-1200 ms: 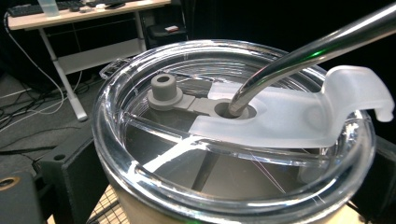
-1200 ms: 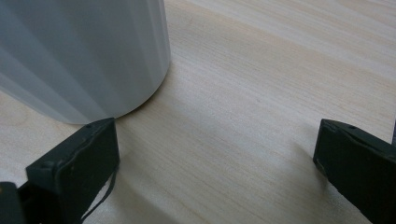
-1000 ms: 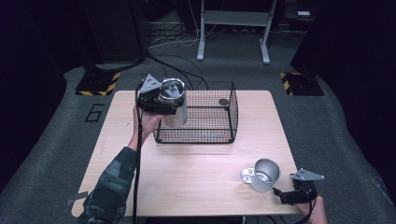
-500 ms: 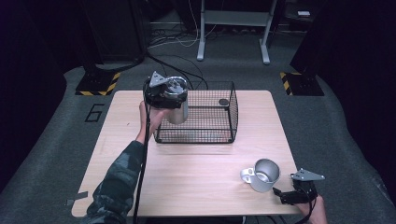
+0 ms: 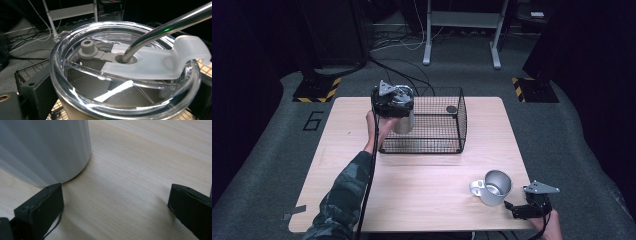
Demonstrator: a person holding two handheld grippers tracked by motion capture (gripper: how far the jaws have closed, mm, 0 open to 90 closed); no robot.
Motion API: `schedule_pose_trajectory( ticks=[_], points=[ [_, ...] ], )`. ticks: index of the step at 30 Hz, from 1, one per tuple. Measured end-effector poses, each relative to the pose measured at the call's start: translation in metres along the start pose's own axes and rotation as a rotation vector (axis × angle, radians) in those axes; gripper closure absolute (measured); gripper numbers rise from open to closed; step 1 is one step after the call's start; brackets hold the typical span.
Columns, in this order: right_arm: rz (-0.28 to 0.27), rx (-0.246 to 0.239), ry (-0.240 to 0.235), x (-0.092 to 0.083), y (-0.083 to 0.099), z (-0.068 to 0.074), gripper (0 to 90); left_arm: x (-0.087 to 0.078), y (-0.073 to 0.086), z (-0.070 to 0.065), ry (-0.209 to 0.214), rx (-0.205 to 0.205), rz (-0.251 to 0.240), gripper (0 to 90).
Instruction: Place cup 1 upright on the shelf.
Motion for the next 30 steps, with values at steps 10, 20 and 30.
schedule_pose_trajectory(
  ticks=[10, 20, 30],
  points=[
    [0.000, 0.000, 0.000, 0.000, 0.000, 0.000, 0.0, 0.016, 0.016, 0.002, -0.022, -0.017, 0.037, 3.7],
    [0.000, 0.000, 0.000, 0.000, 0.000, 0.000, 0.0, 0.026, 0.027, 0.007, -0.044, -0.050, 0.055, 3.7],
    [0.000, 0.002, 0.000, 0.000, 0.000, 0.000, 0.0, 0.031, 0.032, 0.007, -0.050, -0.053, 0.070, 3.7]
  ],
)
Point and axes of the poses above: each handheld gripper's, and its own axes: x roughly forward along the jaws, y roughly out of its underside, z roughly to its left, the point moved 9 cm from there along x, roughly forward along the jaws, and after that the axes turned 5 degrees about -x, right-handed, at the moved point
